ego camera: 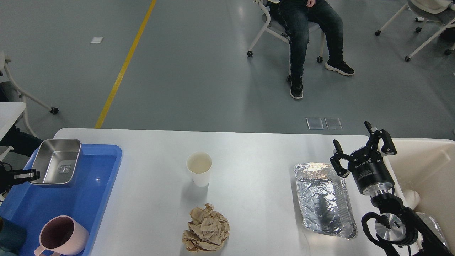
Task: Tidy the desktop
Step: 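Lift the steel tin and set it down inside the blue tray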
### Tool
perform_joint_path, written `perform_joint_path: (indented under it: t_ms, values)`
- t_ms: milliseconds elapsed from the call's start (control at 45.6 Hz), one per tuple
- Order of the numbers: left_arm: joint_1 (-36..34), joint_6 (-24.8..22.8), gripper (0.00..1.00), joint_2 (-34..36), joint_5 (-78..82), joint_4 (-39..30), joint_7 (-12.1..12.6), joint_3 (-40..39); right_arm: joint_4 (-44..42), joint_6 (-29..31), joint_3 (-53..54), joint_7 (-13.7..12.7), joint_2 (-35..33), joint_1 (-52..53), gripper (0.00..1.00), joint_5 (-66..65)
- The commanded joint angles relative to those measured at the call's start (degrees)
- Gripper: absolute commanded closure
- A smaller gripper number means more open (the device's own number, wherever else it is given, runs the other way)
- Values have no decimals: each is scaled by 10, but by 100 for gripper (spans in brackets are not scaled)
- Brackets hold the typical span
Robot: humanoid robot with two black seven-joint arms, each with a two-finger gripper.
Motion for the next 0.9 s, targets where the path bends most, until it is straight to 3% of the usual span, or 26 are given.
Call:
perform_joint_path:
  t_ms: [0, 285, 548, 591, 613, 657, 701, 876]
  values:
    - [6, 17, 100, -36, 1, 49, 0, 6, -5, 0, 1, 0, 0, 0, 0, 0]
    - [6, 89, 100, -128, 1, 132, 5, 48, -6, 0, 1, 0, 0, 1, 0, 0]
    - [5, 97, 97, -149, -1, 148, 8, 48, -9, -1, 1, 0, 0, 1, 0, 0]
    - [5, 97, 87, -149, -2, 148, 11, 48, -9, -1, 1, 0, 0, 1, 0, 0]
    - [4, 97, 78, -149, -2, 148, 11, 48, -9, -1, 1, 0, 0, 1, 0, 0]
    - [4, 95, 48, -149, -4, 148, 12, 48, -10, -1, 1, 0, 0, 1, 0, 0]
    - [3, 95, 25, -149, -5, 147, 11, 48, -10, -1, 1, 0, 0, 1, 0, 0]
    - [-3, 90, 9, -145, -5, 141, 10, 47, -9, -3, 0, 0, 0, 3, 0, 0]
